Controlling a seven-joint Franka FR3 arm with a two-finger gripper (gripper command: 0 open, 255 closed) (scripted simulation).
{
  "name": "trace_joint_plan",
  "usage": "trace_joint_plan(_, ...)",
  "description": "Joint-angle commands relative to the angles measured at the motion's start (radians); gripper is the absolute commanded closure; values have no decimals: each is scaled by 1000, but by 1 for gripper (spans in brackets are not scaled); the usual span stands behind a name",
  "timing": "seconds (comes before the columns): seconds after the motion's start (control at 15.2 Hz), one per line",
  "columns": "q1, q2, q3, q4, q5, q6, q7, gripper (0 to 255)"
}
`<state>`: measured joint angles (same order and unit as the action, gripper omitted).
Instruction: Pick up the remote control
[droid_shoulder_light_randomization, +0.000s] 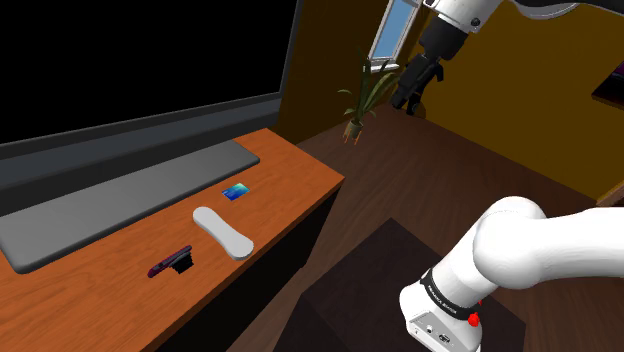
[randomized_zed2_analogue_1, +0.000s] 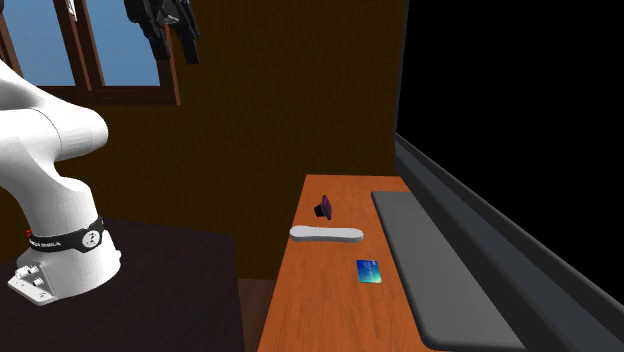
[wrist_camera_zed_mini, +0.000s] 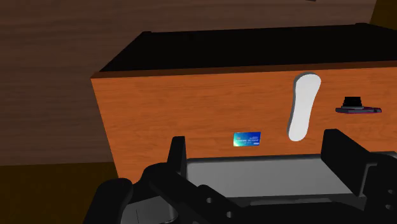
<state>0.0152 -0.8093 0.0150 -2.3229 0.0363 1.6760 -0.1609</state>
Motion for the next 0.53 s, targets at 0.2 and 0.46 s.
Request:
trace_joint_plan(0.2,11,26,43,-62,21,88,42,0)
trace_joint_plan(0.46,27,82,101,-126,46,209,97,0)
